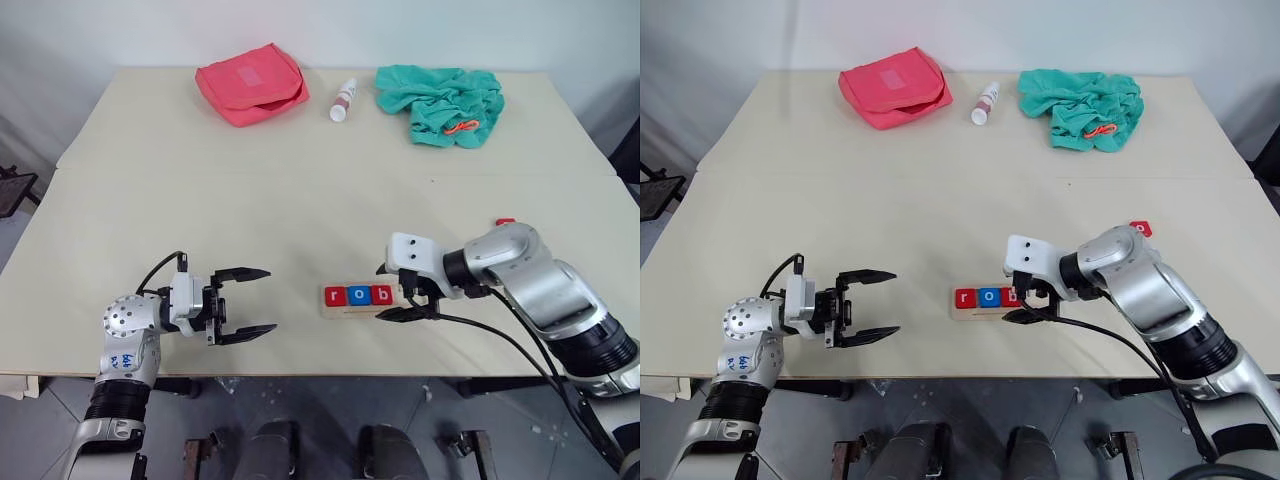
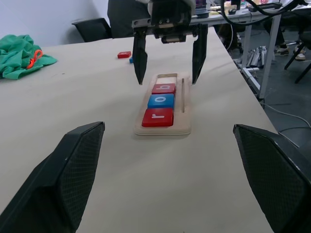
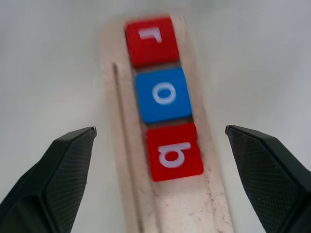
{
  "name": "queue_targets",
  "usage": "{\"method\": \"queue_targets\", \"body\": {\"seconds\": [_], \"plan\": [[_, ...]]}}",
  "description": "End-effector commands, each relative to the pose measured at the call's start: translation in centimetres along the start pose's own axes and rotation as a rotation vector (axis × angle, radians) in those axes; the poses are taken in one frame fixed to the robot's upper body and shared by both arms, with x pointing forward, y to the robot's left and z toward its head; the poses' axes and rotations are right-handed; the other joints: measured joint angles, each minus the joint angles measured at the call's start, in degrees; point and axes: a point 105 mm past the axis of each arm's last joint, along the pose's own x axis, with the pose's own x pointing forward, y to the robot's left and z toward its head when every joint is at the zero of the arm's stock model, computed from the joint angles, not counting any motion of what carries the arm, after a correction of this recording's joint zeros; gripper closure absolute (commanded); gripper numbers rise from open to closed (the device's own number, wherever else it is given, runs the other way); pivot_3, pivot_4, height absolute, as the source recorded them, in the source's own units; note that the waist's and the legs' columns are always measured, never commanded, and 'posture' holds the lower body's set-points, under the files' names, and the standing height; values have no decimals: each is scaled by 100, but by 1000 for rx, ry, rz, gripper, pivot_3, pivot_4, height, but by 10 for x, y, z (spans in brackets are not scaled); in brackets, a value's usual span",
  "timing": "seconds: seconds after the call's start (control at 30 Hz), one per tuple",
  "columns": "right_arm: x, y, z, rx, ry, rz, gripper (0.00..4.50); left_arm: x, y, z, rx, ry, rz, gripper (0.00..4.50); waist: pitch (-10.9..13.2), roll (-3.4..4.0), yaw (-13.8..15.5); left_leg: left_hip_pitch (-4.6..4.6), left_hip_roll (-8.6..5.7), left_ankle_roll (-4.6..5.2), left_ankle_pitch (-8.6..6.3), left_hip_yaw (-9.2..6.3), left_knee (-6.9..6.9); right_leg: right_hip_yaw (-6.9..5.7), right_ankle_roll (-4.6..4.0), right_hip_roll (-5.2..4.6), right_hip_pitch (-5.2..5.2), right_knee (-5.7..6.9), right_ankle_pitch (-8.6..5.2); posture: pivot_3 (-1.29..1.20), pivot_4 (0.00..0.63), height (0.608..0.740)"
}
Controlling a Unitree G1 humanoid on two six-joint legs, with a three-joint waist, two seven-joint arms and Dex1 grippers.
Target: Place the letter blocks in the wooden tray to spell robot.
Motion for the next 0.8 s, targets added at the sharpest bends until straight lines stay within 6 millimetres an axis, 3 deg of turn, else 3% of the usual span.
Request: {"method": "queue_targets", "body": {"seconds": [0.03, 0.13, 0.23, 0.43, 0.53, 0.8], "plan": [[-19, 2, 6, -5, -51, -34, 18, 0, 2, 3, 21, -7, 11, 0, 0, 0, -1, 0, 0, 0, 0, -1, 0, 0, 0, 0, 0, 0, 0, 0, 150, 740], [-28, 7, -11, 39, -33, -36, 18, 0, 1, 2, 19, -10, 12, 0, -1, -2, 19, -1, -1, 0, 0, -4, -1, -2, 0, 0, 1, 0, 0, 0, 150, 740], [-26, 2, -26, 75, -9, -80, 18, 1, 1, 2, 17, -13, 12, 0, -1, -3, 3, -1, -1, 0, 0, 0, 0, -2, 0, 0, 3, -1, 0, 0, 150, 740], [-20, -2, -34, 112, -24, -102, 18, 1, 1, 2, 19, -14, 11, 0, -1, -2, -11, 1, 4, -1, 0, 5, -3, -3, 0, 1, 0, -1, 0, 0, 150, 740], [-20, 0, -30, 140, -57, -77, 643, 0, 0, 3, 20, -12, 13, 0, -1, -3, 2, 0, 3, -1, 0, 4, -1, -3, 0, 0, 1, -1, 0, 0, 150, 740], [-18, 2, -27, 156, -62, -50, 3529, -1, -1, 3, 19, -7, 24, 0, -1, -2, -1, -1, 3, -1, 0, -1, 5, -4, 0, 1, 3, -1, 0, 0, 150, 740]]}}
